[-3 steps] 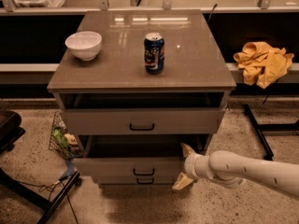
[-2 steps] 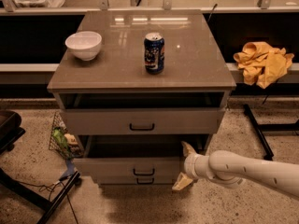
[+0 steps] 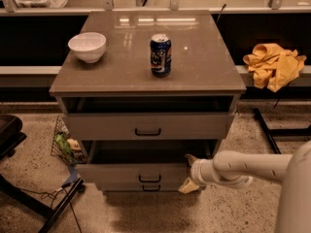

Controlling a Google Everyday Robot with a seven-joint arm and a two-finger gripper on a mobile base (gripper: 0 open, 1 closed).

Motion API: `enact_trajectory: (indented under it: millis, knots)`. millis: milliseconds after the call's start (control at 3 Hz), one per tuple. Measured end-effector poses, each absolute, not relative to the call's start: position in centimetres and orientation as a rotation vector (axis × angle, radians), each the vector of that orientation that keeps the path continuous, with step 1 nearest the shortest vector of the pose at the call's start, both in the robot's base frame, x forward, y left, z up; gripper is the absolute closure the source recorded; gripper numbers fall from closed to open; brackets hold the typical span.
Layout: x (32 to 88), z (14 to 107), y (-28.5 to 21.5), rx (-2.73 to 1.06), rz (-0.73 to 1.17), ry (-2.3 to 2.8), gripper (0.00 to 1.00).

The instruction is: Open middle drawer

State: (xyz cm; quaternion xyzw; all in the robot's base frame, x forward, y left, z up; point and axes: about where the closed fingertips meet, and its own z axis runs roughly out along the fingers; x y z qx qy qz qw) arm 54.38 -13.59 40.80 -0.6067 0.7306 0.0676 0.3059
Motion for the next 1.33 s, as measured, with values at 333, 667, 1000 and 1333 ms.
enact_trajectory:
  millis: [333, 667, 1000, 1333]
  knots:
    - [52.7, 39.7, -14.8, -1.597, 0.206, 2.025, 0.54]
    - [52.8, 40.6, -14.7, -1.597, 0.206, 2.025, 0.78]
    - [52.8, 41.4, -14.7, -1.596, 0.205, 2.026, 1.00]
    - [52.8, 41.4, -14.7, -1.596, 0.205, 2.026, 1.00]
